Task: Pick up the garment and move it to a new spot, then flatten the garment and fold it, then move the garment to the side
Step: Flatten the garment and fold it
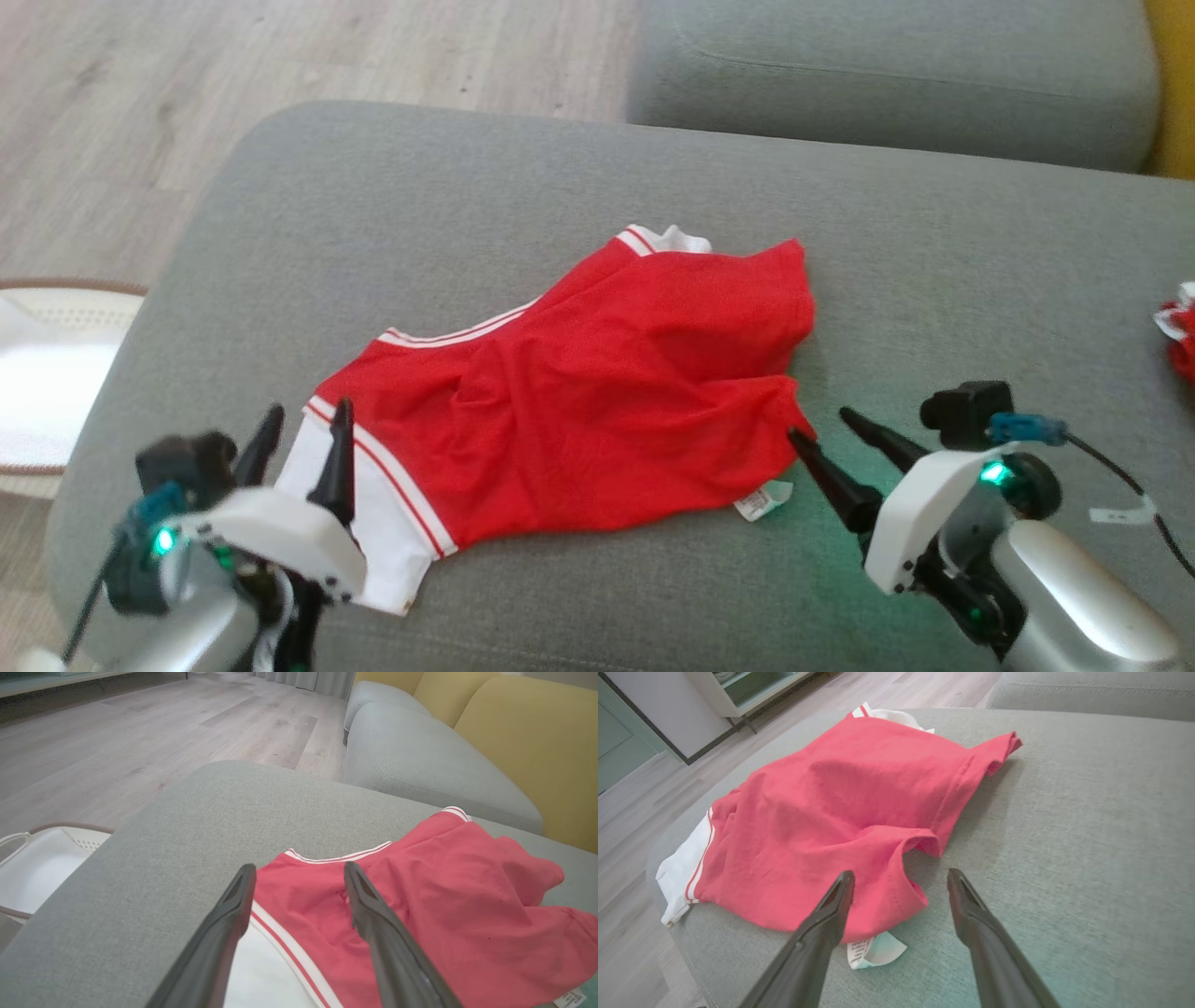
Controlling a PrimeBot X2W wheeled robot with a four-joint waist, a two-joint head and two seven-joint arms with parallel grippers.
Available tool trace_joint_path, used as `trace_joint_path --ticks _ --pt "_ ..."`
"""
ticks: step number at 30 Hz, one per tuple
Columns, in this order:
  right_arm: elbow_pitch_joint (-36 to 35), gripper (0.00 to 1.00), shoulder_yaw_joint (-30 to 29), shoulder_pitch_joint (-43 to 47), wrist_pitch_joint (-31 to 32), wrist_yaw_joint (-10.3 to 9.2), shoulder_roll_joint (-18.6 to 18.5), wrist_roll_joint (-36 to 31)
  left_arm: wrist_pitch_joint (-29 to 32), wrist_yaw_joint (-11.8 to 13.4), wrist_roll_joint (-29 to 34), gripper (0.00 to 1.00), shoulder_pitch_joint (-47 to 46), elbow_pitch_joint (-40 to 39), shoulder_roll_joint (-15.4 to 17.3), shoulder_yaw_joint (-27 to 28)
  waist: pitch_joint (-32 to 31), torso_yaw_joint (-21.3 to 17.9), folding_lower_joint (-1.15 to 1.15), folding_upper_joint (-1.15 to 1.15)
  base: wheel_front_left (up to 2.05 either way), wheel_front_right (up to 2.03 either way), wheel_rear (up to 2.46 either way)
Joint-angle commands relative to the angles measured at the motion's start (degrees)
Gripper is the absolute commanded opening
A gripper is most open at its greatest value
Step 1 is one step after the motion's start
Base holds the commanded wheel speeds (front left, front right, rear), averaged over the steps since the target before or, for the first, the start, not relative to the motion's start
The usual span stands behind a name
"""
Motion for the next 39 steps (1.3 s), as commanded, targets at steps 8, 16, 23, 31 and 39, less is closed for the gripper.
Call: trace_joint_path --ticks 8,16,23,31,39 --pt "3.63 0.00 5.94 -6.35 1.53 -0.04 -1.43 4.76 -0.70 -4.15 4.55 1.00 -0.67 1.06 -3.04 7.91 0.41 1.51 0.00 0.00 0.00 0.00 0.00" --pt "3.46 0.00 6.95 -8.60 3.84 -0.04 -4.11 9.88 -0.71 -6.20 6.60 1.00 1.20 3.42 -5.60 10.67 -0.01 -1.61 0.00 0.00 0.00 0.00 0.00" --pt "-2.74 0.00 4.83 -6.13 14.48 -0.04 -12.42 12.43 -0.71 -7.30 8.13 1.00 2.78 4.27 -7.58 13.51 -0.06 -6.35 0.00 0.00 0.00 0.00 0.00" --pt "-7.00 0.00 -4.40 3.70 28.27 -0.04 -17.12 13.24 -0.71 -8.95 10.43 1.00 3.30 5.72 -9.74 15.86 0.91 -9.58 0.00 0.00 0.00 0.00 0.00" --pt "-6.37 1.00 -16.07 10.46 30.99 -0.04 -9.78 3.31 -0.71 -10.43 11.52 1.00 2.61 7.58 -10.75 15.82 1.30 -9.12 0.00 0.00 0.00 0.00 0.00"
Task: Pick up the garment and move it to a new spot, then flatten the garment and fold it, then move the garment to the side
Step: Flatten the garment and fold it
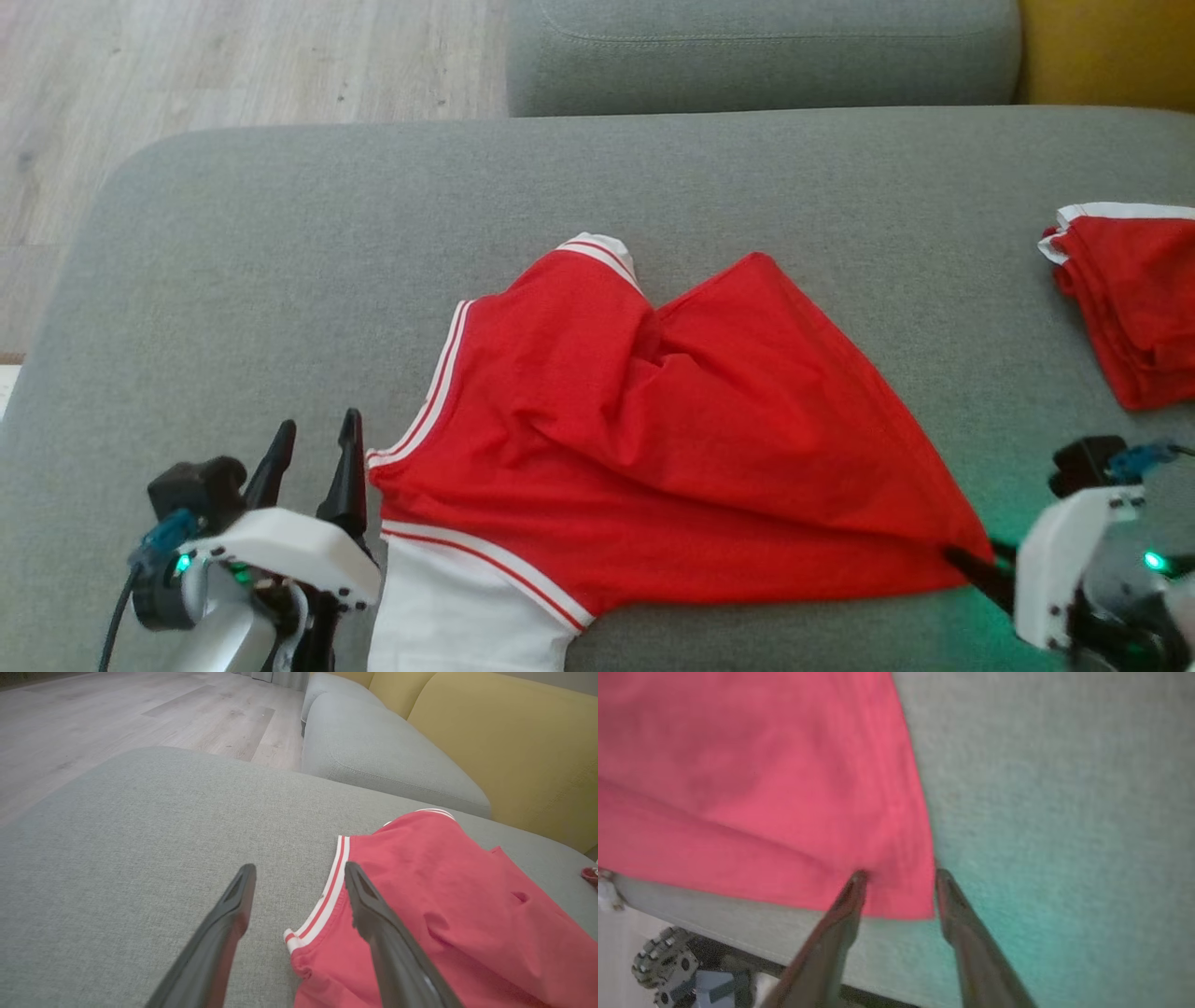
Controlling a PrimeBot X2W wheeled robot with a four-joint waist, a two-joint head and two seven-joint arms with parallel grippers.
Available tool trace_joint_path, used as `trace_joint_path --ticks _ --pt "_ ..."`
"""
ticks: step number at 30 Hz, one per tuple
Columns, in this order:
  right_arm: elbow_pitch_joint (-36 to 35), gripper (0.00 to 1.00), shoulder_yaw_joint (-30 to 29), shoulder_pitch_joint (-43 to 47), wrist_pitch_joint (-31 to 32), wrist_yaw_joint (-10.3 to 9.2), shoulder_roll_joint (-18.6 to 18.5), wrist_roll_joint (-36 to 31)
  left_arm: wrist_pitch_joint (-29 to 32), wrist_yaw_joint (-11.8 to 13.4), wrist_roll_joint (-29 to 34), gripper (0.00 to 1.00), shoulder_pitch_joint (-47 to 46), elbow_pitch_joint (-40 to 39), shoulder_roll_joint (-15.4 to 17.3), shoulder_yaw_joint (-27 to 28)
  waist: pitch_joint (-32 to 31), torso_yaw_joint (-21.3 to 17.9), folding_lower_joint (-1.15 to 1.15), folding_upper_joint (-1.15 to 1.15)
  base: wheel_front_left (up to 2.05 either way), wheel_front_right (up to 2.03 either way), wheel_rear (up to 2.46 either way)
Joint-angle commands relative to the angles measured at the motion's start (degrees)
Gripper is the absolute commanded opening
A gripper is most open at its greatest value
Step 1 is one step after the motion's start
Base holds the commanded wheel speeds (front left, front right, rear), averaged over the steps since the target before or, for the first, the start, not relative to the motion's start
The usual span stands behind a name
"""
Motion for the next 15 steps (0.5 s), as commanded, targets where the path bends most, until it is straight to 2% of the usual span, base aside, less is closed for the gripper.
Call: trace_joint_path --ticks 1,3,8,11,15 --pt "-3.92 1.00 -2.87 -0.56 -2.22 -0.04 1.07 -2.11 -0.66 -0.25 0.61 1.00 -2.62 -0.90 1.14 2.65 0.00 0.15 0.00 0.00 0.00 0.00 0.00" --pt "-5.31 1.00 -4.24 -0.47 -3.76 -0.04 2.19 -3.24 -0.47 -0.42 0.59 1.00 -2.85 -0.86 1.36 2.62 0.03 0.19 0.00 0.00 0.00 0.00 0.00" --pt "-11.87 1.00 -11.39 -0.51 -14.55 -0.04 7.55 -10.41 2.63 -2.66 -0.02 1.00 -6.45 -2.46 3.43 2.64 0.64 -0.47 0.00 0.00 0.00 0.00 0.00" --pt "-14.51 1.00 -14.74 -0.99 -21.74 -0.04 11.93 -14.53 8.05 -4.93 0.03 1.00 -11.31 -3.19 6.44 1.95 1.50 -1.56 0.00 0.00 0.00 0.00 0.00" --pt "-15.92 1.00 -16.23 -1.88 -29.47 -0.04 17.14 -18.10 19.25 -9.73 -2.60 1.00 -19.27 -1.73 9.25 0.43 2.98 -3.73 0.00 0.00 0.00 0.00 0.00"
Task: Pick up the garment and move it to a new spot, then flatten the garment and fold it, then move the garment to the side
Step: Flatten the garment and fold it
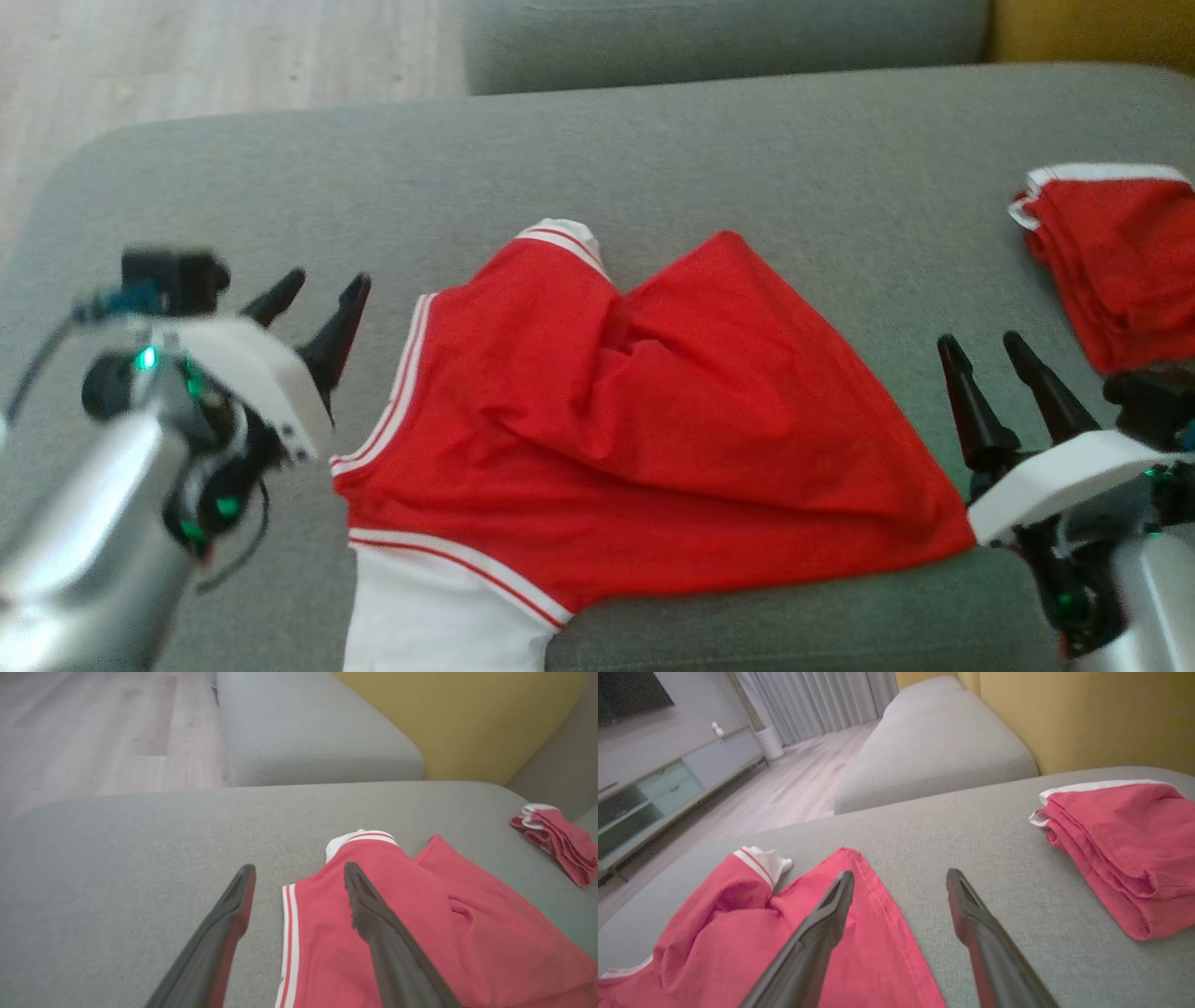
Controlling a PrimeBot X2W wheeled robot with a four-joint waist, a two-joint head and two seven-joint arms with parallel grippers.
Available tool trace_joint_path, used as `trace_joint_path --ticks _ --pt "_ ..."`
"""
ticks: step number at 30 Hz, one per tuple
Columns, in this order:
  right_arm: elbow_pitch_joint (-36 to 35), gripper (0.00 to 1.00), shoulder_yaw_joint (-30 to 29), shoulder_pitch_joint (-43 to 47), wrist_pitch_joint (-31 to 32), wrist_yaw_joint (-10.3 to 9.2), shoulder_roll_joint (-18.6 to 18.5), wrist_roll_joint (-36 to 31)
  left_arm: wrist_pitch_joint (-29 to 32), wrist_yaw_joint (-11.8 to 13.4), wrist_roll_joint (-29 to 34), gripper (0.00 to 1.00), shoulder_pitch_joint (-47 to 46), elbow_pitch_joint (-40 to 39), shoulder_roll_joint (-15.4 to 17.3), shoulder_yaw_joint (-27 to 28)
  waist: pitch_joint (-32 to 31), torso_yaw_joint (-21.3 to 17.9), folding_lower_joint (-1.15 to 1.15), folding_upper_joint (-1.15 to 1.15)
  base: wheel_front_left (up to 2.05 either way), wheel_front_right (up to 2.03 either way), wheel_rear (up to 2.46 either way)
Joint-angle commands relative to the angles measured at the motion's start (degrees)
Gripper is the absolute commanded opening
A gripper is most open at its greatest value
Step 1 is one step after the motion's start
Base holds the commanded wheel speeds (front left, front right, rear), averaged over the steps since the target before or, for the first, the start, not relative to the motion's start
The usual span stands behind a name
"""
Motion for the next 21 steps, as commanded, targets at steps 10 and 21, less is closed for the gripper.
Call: trace_joint_path --ticks 10,21 --pt "0.97 1.00 4.19 -6.19 -10.09 -0.04 4.39 -2.67 21.85 -11.81 -6.42 1.00 -20.20 11.67 2.43 -4.81 6.05 -8.45 0.00 0.00 0.00 0.00 0.00" --pt "5.06 1.00 7.92 -11.06 -12.78 -0.04 4.79 -1.62 30.56 -12.39 -10.81 1.00 -30.91 21.54 0.96 -17.15 11.69 -15.04 0.00 0.00 0.00 0.00 0.00"
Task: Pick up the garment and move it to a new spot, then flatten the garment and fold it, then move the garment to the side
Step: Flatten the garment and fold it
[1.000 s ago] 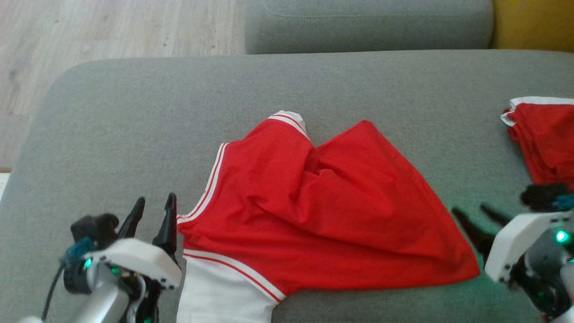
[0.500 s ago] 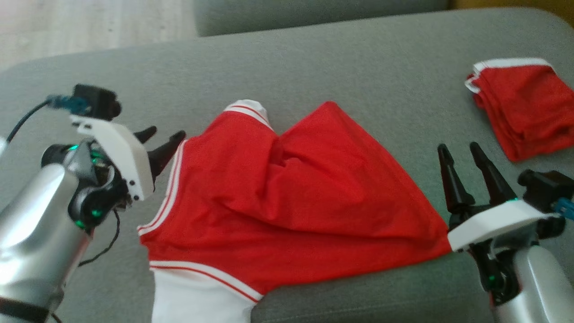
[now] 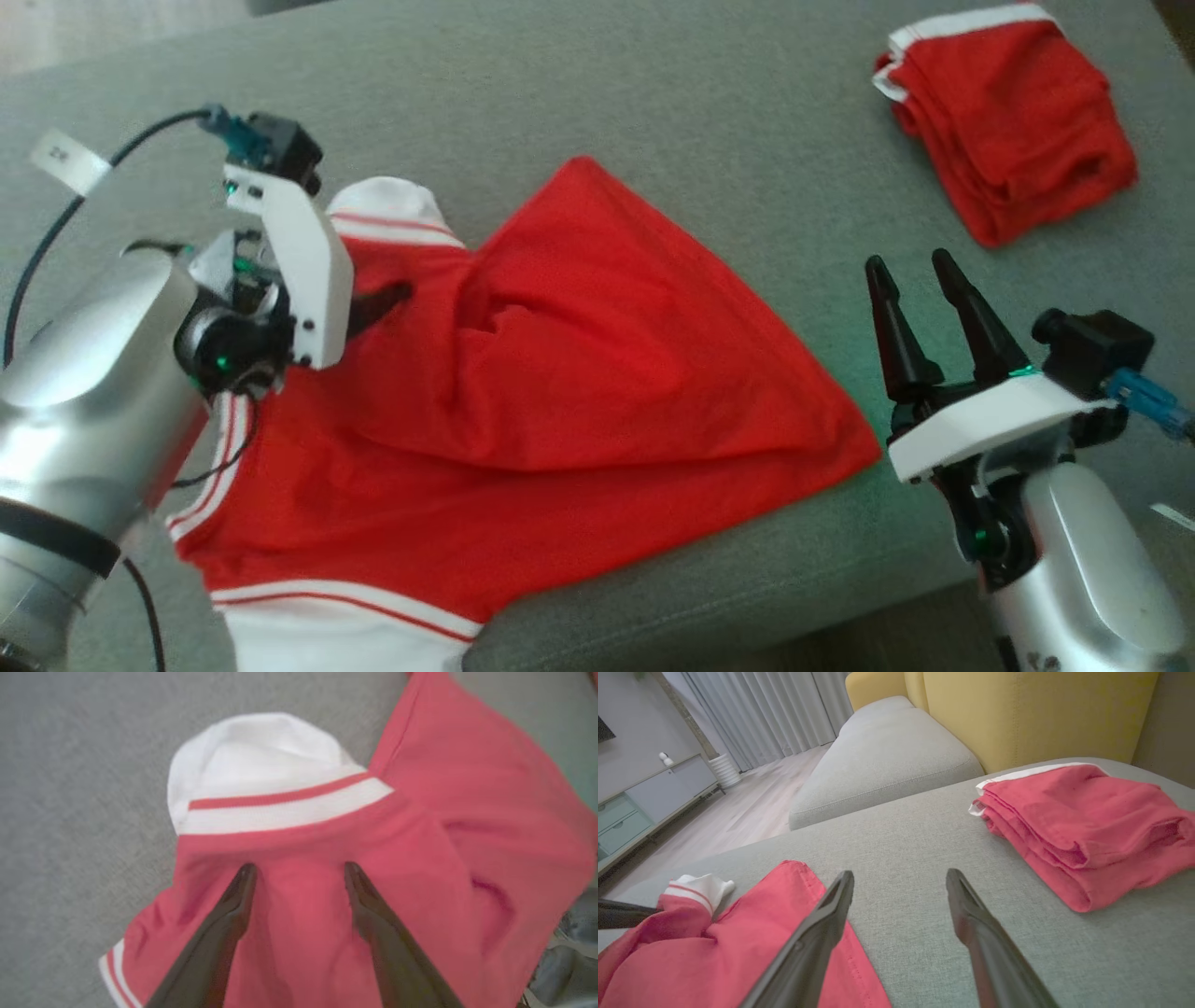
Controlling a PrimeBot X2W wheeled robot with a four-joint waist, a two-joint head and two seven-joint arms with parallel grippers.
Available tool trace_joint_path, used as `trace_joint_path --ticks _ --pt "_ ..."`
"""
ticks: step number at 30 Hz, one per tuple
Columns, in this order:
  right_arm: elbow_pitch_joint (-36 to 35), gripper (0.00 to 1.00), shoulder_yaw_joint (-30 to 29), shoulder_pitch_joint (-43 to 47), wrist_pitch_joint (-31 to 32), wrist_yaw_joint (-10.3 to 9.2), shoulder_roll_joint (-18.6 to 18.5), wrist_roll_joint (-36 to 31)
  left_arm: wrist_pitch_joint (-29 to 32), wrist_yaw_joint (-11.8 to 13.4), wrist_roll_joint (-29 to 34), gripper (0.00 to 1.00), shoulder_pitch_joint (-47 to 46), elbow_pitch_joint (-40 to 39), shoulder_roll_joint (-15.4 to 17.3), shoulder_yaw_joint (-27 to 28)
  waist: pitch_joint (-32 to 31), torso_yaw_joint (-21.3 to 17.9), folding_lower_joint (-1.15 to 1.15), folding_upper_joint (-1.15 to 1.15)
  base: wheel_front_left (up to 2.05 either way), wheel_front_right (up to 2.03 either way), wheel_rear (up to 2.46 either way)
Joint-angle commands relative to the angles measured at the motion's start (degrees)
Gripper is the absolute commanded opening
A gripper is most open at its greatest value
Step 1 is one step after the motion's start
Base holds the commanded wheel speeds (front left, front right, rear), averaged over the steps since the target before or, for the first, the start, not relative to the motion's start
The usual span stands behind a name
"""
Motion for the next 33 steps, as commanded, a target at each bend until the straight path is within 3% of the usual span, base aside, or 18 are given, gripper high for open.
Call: trace_joint_path --ticks 1,8,9,10,11,12,26,33 --pt "-1.08 1.00 1.48 -1.66 -0.76 -0.04 -0.10 0.59 0.78 -0.33 -0.80 1.00 -3.77 0.27 2.54 1.23 1.30 -1.71 -0.01 0.00 0.00 0.00 0.00" --pt "1.53 1.00 2.33 -2.42 -1.38 -0.04 -0.56 0.96 2.29 -0.33 -2.87 1.00 -4.14 4.10 2.95 -4.53 1.70 -3.21 -0.01 0.00 0.00 0.00 0.00" --pt "1.79 1.00 2.36 -2.44 -1.36 -0.04 -0.66 0.86 1.44 -0.33 -2.85 0.49 -4.46 4.44 2.85 -4.94 1.75 -3.16 -0.01 0.00 0.00 0.00 0.00" --pt "1.79 1.00 2.36 -2.44 -1.36 -0.04 -0.66 0.86 1.44 -0.33 -2.85 0.49 -4.46 4.44 2.85 -4.94 1.75 -3.16 -0.01 0.00 0.00 0.00 0.00" --pt "1.96 1.00 2.39 -2.46 -1.38 -0.04 -0.75 0.76 0.38 -0.33 -2.73 0.06 -4.91 4.72 2.79 -5.33 1.78 -3.08 -0.01 0.00 0.00 0.00 0.00" --pt "2.11 1.00 2.39 -2.47 -1.42 -0.04 -0.81 0.69 -0.51 -0.33 -2.67 0.00 -5.33 4.92 2.74 -5.78 1.75 -2.96 -0.01 0.00 0.00 0.00 0.00" --pt "1.08 1.00 2.09 -1.91 -1.45 -0.04 -2.00 0.13 -10.23 -0.34 -3.77 0.00 -14.14 5.59 5.25 -8.51 0.54 -0.77 -0.01 0.00 0.00 0.00 0.00" --pt "-0.90 1.00 1.67 -2.68 -1.80 -0.04 -2.30 -0.09 -14.47 -0.23 -0.56 0.00 -21.20 12.18 7.96 -7.70 4.24 -1.84 -0.01 0.00 0.00 0.00 0.00"
